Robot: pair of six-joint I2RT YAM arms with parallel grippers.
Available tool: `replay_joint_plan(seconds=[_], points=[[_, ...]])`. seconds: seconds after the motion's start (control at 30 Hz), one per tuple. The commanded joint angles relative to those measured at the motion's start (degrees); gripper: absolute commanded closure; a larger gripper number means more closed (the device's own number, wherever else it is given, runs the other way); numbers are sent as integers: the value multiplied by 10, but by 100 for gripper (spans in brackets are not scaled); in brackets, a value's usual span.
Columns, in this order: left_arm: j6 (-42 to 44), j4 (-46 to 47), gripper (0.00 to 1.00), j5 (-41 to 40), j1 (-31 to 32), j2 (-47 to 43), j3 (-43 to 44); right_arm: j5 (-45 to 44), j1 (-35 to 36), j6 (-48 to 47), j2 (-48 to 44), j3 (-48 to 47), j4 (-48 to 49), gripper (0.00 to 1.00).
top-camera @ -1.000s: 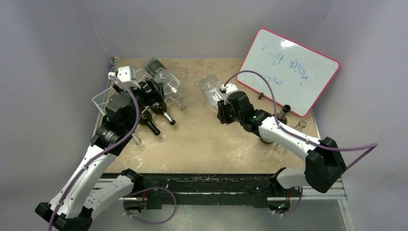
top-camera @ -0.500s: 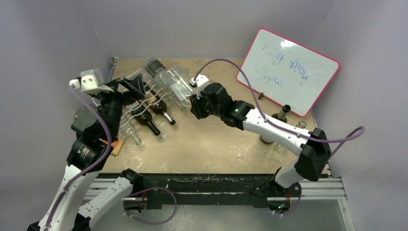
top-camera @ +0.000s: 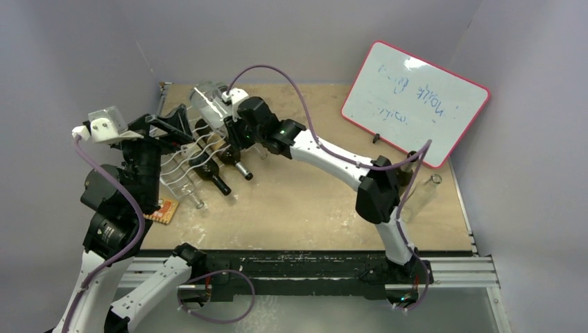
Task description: Put the wine bottle on the wine rack
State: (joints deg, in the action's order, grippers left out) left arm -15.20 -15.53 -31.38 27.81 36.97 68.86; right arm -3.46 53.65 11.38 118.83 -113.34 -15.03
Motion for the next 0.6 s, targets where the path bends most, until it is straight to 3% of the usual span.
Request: replay_joint_plan(seconds=[0.0,0.57], points=[[26,20,9,-18,-2,5,17,4,6,3,6,-139,74,100],[25,24,9,-13,-2,15,15,-25,10,4,155,-256,97,100]])
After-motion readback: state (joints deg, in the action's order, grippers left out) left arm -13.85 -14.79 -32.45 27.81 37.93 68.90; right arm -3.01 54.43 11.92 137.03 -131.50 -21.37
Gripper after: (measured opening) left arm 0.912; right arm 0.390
